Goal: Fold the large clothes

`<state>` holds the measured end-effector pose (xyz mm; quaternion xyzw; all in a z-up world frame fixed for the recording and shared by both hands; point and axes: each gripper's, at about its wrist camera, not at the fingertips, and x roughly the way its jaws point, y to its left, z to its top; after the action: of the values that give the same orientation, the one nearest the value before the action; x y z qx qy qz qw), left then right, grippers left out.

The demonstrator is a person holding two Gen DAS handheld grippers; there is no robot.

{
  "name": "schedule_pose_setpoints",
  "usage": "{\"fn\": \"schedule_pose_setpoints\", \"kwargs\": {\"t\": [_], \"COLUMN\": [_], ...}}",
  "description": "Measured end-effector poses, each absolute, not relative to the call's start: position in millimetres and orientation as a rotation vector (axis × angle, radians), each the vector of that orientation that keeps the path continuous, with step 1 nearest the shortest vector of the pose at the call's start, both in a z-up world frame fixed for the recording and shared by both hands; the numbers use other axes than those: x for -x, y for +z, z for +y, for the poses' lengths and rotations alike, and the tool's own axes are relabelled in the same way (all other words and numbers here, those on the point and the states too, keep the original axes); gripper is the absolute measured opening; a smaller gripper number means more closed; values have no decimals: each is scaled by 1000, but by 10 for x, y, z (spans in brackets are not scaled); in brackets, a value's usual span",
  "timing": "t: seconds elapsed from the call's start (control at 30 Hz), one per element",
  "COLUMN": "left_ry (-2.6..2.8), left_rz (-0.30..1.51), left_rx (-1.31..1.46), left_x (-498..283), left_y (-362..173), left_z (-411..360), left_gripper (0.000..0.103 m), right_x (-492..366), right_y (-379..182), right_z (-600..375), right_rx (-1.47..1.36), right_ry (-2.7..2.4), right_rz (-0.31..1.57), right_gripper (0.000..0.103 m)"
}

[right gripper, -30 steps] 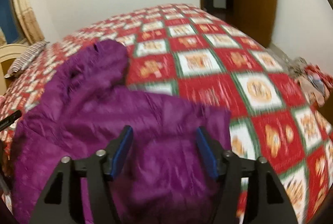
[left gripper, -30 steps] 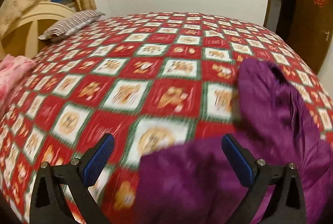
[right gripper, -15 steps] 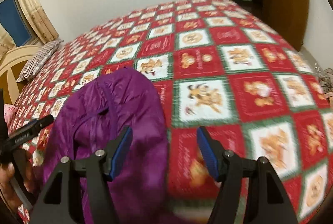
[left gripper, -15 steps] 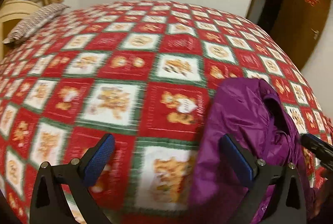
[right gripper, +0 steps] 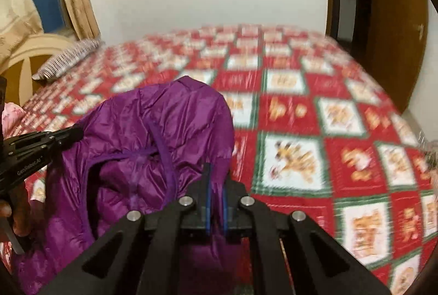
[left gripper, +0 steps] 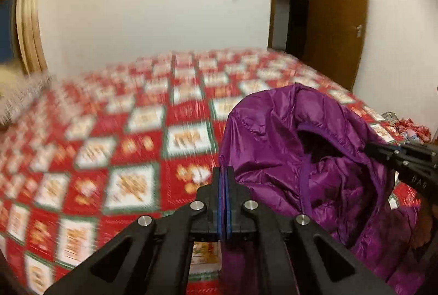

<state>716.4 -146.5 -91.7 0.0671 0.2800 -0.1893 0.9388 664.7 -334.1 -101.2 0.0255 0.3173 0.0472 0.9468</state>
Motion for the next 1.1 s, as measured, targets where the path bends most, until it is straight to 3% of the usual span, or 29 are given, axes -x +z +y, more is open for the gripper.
{"fn": "schedule_pose_setpoints", "kwargs": {"t": [0.2,0.27,0.33,0.37,0.4,0.47,0.57,0.73,0.83,0.9,1.03,1.1], "left_ry": [-403,-404,-404,-419,-405,-374,-344,-194,-115,-85,-86,-116], "left_rz": [218,164,186,218,255,257,298,340,413,477,585,640], "left_rx": [-250,-311,-388,-402,-438,-442,-420,-346,-251,-231,-311,-362], "left_x": [-5831,-5428,-5072,-4963,-4837,-4638,-4531,-4795,-5100,-5285,-5375,-5313], "left_y": [-562,-627,-794,-876,-982,-1074,-1122,-933,-825,-851,-1177,-1390], "left_z": [-1231,-1169,-1094,-1039,-966,-774,-489,-450,-602,-780,-1169,-1273], "left_gripper": [2,3,11,34,63,87,92,92,93,93,93,93], "right_x": [-5661,-5201,-4921,-4772,-4667,-4412,-4107,-4079,-4282,-4342,-4559,-4664], "right_y": [-577,-561,-665,-745,-811,-981,-1077,-1041,-880,-787,-838,-1038], "right_z": [-3176,-3152,-3115,-3128,-3139,-3193,-3318,-3364,-3190,-3023,-2533,-2394], "right_rx": [18,41,82,84,82,89,73,31,-38,-71,20,47], "right_ry": [128,162,197,215,228,221,206,159,166,193,227,233], "right_rz": [444,400,446,481,519,616,683,730,723,698,707,770], "right_gripper": [8,8,10,10,12,21,21,24,38,57,57,43]}}
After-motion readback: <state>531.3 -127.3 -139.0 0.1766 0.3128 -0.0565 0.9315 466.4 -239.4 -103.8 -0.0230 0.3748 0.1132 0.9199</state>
